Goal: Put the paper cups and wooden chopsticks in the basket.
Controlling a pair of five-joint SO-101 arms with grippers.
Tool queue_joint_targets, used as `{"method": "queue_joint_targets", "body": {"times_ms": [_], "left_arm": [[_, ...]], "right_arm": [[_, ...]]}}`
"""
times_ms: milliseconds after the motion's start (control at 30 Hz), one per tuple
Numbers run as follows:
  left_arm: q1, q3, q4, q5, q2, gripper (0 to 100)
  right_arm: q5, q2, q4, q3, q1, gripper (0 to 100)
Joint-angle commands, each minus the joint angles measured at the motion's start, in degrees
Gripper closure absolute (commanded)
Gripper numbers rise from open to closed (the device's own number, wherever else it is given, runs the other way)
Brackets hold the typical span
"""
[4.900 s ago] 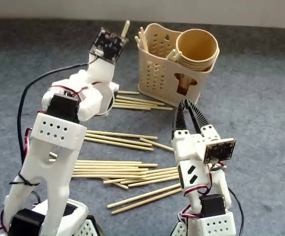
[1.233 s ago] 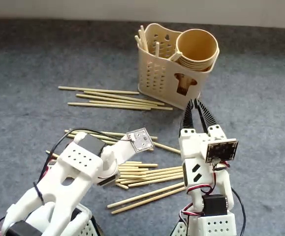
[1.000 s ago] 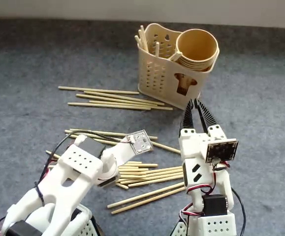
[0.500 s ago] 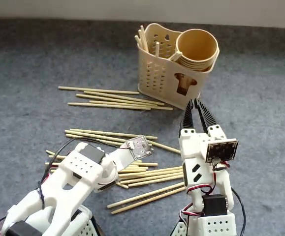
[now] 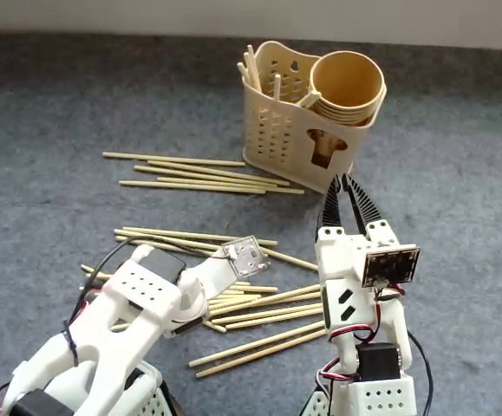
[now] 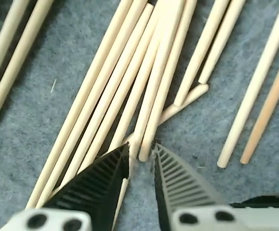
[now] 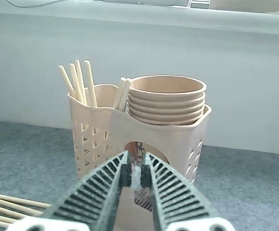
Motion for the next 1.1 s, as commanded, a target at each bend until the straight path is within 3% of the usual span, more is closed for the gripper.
{"method": "queue_joint_targets", "body": {"times_ms": [0,367,633,933,1067], "left_arm": [[-0.5,-5.7,4.3,-0.1,-1.5,91],[-0.5,-5.9,5.2,-0.3,-1.3,91],[-0.4,1.7,-4.3,-0.3,-1.1,91],[-0.2,3.6,-7.1,0.0,-1.1,91],[-0.1,2.2,-6.2,0.1,-1.5,100]], "right_arm": [[0.4,-0.7,-0.3,4.8,0.5,95.0],[0.5,-0.7,-0.3,4.8,0.5,95.0],[0.5,-0.7,-0.3,4.8,0.5,95.0],[0.5,-0.7,-0.3,4.8,0.5,95.0],[0.5,-0.7,-0.3,4.8,0.5,95.0]]}}
